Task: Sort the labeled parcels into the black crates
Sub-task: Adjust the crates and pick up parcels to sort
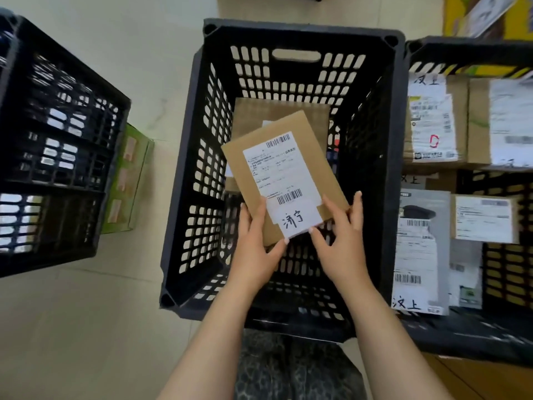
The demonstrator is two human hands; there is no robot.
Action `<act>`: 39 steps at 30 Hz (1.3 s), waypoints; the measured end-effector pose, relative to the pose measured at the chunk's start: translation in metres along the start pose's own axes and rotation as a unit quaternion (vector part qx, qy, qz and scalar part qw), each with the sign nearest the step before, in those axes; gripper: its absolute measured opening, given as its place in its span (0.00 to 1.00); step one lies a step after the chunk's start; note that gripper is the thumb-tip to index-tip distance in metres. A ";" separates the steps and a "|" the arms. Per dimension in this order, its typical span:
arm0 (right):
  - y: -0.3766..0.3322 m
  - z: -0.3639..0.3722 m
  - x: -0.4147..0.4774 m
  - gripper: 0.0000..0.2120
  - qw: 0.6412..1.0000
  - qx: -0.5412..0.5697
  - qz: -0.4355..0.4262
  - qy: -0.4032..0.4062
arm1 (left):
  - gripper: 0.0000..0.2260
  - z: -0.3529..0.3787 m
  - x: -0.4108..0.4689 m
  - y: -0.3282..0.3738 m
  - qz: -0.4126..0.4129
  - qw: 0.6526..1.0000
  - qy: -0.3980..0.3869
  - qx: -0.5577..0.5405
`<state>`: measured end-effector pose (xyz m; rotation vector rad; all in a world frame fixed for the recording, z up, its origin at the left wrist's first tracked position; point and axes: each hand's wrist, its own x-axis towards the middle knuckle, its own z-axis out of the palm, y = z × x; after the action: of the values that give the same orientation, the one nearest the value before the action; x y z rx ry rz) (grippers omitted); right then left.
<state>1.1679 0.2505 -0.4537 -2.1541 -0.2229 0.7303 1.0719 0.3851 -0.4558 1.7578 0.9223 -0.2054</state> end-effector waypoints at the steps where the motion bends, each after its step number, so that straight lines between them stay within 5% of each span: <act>1: -0.001 0.002 -0.003 0.29 1.000 0.003 0.002 0.009 | 0.39 0.000 0.001 0.003 -0.005 1.000 -0.007 -0.018; 3: -0.005 0.008 -0.010 0.29 1.000 0.015 0.001 0.012 | 0.38 -0.002 0.002 0.008 -0.002 0.999 -0.013 -0.030; 9: -0.019 0.018 -0.017 0.32 0.999 0.016 0.039 -0.012 | 0.36 -0.030 0.030 0.024 0.093 0.980 0.048 0.170; 19: -0.025 0.025 -0.008 0.33 0.997 -0.018 0.070 -0.010 | 0.43 -0.060 0.100 0.047 0.092 0.950 -0.005 0.299; 25: -0.034 0.025 -0.006 0.31 0.995 0.023 0.092 -0.001 | 0.44 -0.056 0.081 0.040 0.077 0.952 0.007 0.297; 39: -0.029 0.015 -0.041 0.33 0.994 -0.068 0.075 -0.044 | 0.44 -0.047 -0.021 -0.011 -0.073 0.968 0.012 0.242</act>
<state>1.1288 0.2632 -0.4216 -2.2877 -0.1622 0.9199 1.0364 0.4174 -0.4341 2.1399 1.0831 -0.5428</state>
